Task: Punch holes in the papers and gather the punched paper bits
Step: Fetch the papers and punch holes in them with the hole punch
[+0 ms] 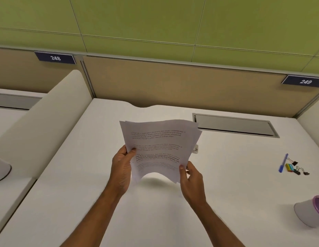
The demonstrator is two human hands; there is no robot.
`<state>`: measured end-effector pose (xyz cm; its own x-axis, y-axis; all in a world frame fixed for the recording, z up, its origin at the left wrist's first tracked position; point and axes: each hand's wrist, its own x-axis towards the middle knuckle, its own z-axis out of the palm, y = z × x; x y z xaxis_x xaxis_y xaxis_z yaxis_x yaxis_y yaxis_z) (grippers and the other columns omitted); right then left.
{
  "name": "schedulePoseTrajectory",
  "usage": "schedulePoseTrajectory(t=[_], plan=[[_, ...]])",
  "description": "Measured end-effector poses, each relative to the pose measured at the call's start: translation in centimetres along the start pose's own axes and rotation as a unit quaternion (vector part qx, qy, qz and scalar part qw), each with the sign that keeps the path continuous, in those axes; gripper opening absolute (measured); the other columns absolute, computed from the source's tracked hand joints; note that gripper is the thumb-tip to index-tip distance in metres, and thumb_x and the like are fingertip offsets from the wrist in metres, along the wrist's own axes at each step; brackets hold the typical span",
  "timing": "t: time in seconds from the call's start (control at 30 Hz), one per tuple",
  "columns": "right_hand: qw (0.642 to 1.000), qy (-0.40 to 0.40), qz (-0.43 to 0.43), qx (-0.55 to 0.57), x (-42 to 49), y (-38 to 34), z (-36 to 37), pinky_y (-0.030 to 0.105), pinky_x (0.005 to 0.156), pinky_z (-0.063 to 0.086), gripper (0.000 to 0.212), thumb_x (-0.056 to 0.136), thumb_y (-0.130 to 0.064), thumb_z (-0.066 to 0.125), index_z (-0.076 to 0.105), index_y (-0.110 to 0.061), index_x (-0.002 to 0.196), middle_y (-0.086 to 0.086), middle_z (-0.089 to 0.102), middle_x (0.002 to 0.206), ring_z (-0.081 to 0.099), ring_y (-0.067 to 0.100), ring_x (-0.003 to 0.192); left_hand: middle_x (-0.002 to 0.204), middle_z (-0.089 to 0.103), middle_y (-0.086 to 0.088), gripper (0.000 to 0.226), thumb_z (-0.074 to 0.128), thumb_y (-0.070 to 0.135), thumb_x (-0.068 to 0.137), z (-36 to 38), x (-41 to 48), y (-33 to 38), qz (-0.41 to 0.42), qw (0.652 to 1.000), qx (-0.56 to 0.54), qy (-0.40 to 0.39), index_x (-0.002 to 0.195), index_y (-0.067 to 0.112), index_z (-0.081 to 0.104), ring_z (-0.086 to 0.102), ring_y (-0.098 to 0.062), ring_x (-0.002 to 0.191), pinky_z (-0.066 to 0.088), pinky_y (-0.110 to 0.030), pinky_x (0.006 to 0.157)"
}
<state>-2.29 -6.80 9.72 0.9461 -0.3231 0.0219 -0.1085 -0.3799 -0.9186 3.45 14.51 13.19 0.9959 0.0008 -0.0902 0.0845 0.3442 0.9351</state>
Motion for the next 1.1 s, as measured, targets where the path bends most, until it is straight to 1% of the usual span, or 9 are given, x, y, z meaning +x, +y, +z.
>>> schedulePoseTrajectory(t=[0.03, 0.13, 0.23, 0.37, 0.5, 0.63, 0.73, 0.83, 1.1], plan=[[1.0, -0.003, 0.005, 0.008, 0.1, -0.1, 0.6, 0.017, 0.075, 0.053, 0.022, 0.104, -0.022, 0.047, 0.06, -0.038, 0.112, -0.017, 0.071, 0.105, 0.065, 0.002, 0.096, 0.122, 0.07, -0.002, 0.03, 0.051, 0.012, 0.099, -0.5, 0.2, 0.0, 0.0, 1.0, -0.006, 0.003, 0.121, 0.022, 0.068, 0.067, -0.014, 0.104, 0.056, -0.023, 0.08], [0.997, -0.009, 0.033, 0.072, 0.5, -0.4, 2.4, 0.012, 0.078, 0.051, 0.029, 0.102, -0.017, 0.051, 0.064, -0.043, 0.106, -0.024, 0.073, 0.102, 0.066, -0.002, 0.099, 0.12, 0.071, -0.003, 0.031, 0.05, 0.01, 0.098, -1.7, 1.0, -0.2, -0.001, 1.0, -0.008, 0.016, 0.12, 0.02, 0.069, 0.065, -0.014, 0.104, 0.055, -0.026, 0.083], [0.986, -0.005, 0.078, 0.147, 1.4, -0.5, 3.8, 0.021, 0.084, 0.053, 0.027, 0.098, -0.01, 0.057, 0.071, -0.031, 0.106, -0.016, 0.076, 0.103, 0.069, 0.002, 0.099, 0.112, 0.073, -0.003, 0.032, 0.05, 0.006, 0.096, -2.8, 1.7, -0.3, 0.004, 0.999, -0.028, 0.013, 0.118, 0.018, 0.07, 0.066, -0.013, 0.096, 0.056, -0.024, 0.078], [0.974, 0.008, 0.122, 0.192, 2.6, -0.4, 5.3, 0.02, 0.075, 0.049, 0.023, 0.09, -0.004, 0.066, 0.071, -0.024, 0.099, -0.012, 0.077, 0.093, 0.07, 0.006, 0.088, 0.108, 0.074, -0.002, 0.03, 0.051, 0.007, 0.096, -4.2, 2.2, -0.6, 0.0, 1.0, -0.022, 0.008, 0.115, 0.018, 0.071, 0.068, -0.012, 0.092, 0.056, -0.023, 0.074], [0.973, -0.024, 0.119, 0.198, 3.2, -0.3, 6.1, 0.023, 0.08, 0.053, 0.029, 0.088, -0.009, 0.071, 0.072, -0.028, 0.111, -0.012, 0.077, 0.102, 0.07, 0.005, 0.094, 0.113, 0.073, -0.001, 0.027, 0.056, 0.017, 0.095, -4.5, 2.3, -1.3, -0.014, 1.0, 0.017, 0.02, 0.115, 0.026, 0.071, 0.069, -0.013, 0.097, 0.056, -0.02, 0.074], [0.969, -0.027, 0.121, 0.213, 3.8, -0.4, 6.4, 0.033, 0.087, 0.057, 0.026, 0.088, -0.01, 0.072, 0.074, -0.026, 0.108, -0.009, 0.078, 0.102, 0.073, 0.011, 0.095, 0.112, 0.074, 0.002, 0.022, 0.059, 0.026, 0.095, -4.0, 2.5, -1.4, -0.019, 0.999, 0.043, 0.028, 0.113, 0.032, 0.07, 0.07, -0.01, 0.094, 0.055, -0.018, 0.069], [0.968, -0.026, 0.108, 0.223, 3.9, -0.8, 6.5, 0.028, 0.084, 0.058, 0.027, 0.09, -0.01, 0.07, 0.072, -0.026, 0.111, -0.009, 0.078, 0.103, 0.072, 0.01, 0.095, 0.111, 0.074, 0.002, 0.022, 0.061, 0.03, 0.093, -3.9, 2.5, -1.3, -0.014, 0.998, 0.047, 0.035, 0.112, 0.033, 0.07, 0.07, -0.01, 0.094, 0.055, -0.017, 0.069], [0.968, -0.025, 0.104, 0.228, 3.6, -1.0, 6.8, 0.022, 0.076, 0.058, 0.028, 0.09, -0.008, 0.07, 0.071, -0.028, 0.111, -0.009, 0.077, 0.102, 0.072, 0.011, 0.095, 0.113, 0.073, 0.002, 0.023, 0.06, 0.027, 0.095, -3.9, 2.3, -1.5, -0.013, 0.998, 0.049, 0.042, 0.117, 0.031, 0.068, 0.069, -0.012, 0.098, 0.055, -0.017, 0.071], [0.961, -0.011, 0.128, 0.243, 3.5, -0.6, 7.1, 0.023, 0.077, 0.053, 0.031, 0.085, -0.008, 0.075, 0.072, -0.032, 0.103, -0.011, 0.077, 0.098, 0.069, 0.01, 0.093, 0.111, 0.073, 0.004, 0.026, 0.052, 0.016, 0.101, -3.5, 2.3, -2.0, -0.022, 0.996, 0.072, 0.057, 0.118, 0.03, 0.064, 0.068, -0.009, 0.096, 0.054, -0.014, 0.069]])
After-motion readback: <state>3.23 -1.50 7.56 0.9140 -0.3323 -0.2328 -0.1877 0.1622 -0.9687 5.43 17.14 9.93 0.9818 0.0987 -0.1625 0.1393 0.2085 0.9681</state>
